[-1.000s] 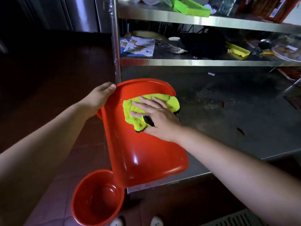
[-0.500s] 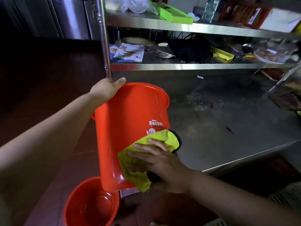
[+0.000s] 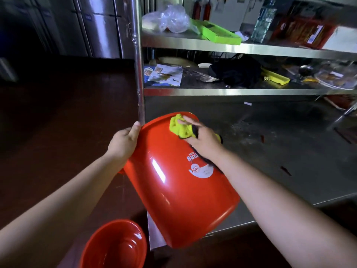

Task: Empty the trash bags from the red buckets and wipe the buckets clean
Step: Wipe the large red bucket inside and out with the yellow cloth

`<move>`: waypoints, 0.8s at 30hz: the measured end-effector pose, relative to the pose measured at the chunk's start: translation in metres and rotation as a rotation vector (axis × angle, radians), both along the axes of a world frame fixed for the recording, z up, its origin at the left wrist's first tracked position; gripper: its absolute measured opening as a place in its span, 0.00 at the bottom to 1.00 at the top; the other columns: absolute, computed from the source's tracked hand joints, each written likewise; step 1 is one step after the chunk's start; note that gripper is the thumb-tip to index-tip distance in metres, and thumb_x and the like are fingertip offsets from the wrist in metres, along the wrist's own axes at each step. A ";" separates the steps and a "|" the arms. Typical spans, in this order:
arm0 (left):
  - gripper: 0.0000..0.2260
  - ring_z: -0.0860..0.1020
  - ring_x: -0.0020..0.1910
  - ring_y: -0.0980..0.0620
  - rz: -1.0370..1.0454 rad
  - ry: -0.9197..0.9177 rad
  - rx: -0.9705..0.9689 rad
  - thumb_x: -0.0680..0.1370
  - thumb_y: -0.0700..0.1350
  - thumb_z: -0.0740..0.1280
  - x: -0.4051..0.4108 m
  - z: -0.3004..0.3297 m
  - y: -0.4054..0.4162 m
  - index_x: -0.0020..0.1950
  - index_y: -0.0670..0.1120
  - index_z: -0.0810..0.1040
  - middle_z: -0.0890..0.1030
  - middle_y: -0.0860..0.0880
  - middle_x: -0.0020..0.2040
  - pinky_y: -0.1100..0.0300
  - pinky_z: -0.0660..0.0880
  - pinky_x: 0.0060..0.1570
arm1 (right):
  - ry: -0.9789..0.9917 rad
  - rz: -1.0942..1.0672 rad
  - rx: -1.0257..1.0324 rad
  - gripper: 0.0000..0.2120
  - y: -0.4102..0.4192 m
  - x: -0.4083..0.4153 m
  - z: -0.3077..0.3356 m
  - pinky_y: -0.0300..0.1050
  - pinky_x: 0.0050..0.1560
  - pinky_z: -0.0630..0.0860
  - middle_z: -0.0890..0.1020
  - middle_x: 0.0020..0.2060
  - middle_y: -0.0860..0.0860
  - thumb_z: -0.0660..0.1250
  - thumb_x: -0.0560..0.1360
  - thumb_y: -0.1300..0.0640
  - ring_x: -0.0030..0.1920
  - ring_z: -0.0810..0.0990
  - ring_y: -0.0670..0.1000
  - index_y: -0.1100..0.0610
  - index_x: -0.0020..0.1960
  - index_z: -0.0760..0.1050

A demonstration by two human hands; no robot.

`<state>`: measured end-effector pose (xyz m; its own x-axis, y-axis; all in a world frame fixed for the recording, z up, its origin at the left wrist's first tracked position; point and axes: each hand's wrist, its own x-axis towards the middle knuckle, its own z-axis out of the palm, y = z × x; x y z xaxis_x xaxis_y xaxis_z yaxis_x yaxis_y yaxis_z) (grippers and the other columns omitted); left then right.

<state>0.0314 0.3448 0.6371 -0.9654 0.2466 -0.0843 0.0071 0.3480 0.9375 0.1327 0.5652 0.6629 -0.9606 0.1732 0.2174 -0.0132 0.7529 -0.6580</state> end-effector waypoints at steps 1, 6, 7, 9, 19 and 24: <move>0.31 0.80 0.46 0.46 0.002 -0.004 0.020 0.68 0.72 0.55 0.003 -0.004 -0.005 0.40 0.46 0.79 0.82 0.46 0.43 0.45 0.75 0.56 | -0.045 -0.087 -0.047 0.24 0.002 -0.002 -0.001 0.33 0.59 0.65 0.72 0.68 0.42 0.69 0.74 0.55 0.66 0.71 0.45 0.44 0.68 0.70; 0.18 0.78 0.41 0.54 -0.034 0.001 0.062 0.80 0.58 0.57 0.001 -0.011 -0.019 0.42 0.48 0.79 0.80 0.51 0.40 0.57 0.73 0.47 | -0.124 -0.101 0.234 0.33 -0.028 -0.001 0.000 0.40 0.70 0.59 0.59 0.75 0.46 0.66 0.73 0.41 0.74 0.59 0.49 0.47 0.75 0.60; 0.16 0.77 0.40 0.53 -0.057 0.016 0.061 0.81 0.53 0.57 -0.002 -0.006 -0.018 0.42 0.48 0.79 0.80 0.51 0.39 0.57 0.73 0.46 | -0.139 -0.071 0.365 0.38 -0.040 0.003 -0.001 0.45 0.73 0.54 0.54 0.77 0.49 0.63 0.72 0.37 0.76 0.53 0.51 0.49 0.76 0.55; 0.14 0.76 0.37 0.52 -0.134 0.093 0.016 0.81 0.48 0.57 -0.008 0.007 -0.014 0.43 0.46 0.79 0.78 0.49 0.37 0.60 0.74 0.38 | -0.142 -0.006 0.567 0.43 -0.070 0.013 -0.004 0.54 0.74 0.48 0.47 0.77 0.53 0.56 0.71 0.31 0.77 0.46 0.55 0.50 0.77 0.47; 0.20 0.79 0.34 0.69 -0.276 0.079 -0.046 0.79 0.59 0.57 -0.015 0.016 -0.029 0.36 0.51 0.80 0.82 0.64 0.32 0.77 0.69 0.30 | 0.039 0.355 0.906 0.30 -0.115 0.030 -0.014 0.63 0.73 0.46 0.57 0.76 0.49 0.60 0.75 0.38 0.77 0.48 0.54 0.47 0.74 0.60; 0.17 0.76 0.38 0.75 -0.276 0.044 0.091 0.80 0.55 0.56 -0.001 0.006 -0.026 0.38 0.53 0.79 0.81 0.68 0.35 0.81 0.68 0.37 | 0.004 0.244 0.693 0.28 -0.085 0.013 -0.009 0.54 0.74 0.45 0.54 0.76 0.42 0.61 0.76 0.43 0.77 0.46 0.48 0.42 0.74 0.59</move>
<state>0.0302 0.3189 0.6426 -0.8630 0.5052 -0.0094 0.1308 0.2414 0.9616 0.1454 0.4807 0.6539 -0.9533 -0.2241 0.2026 -0.2351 0.9715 -0.0316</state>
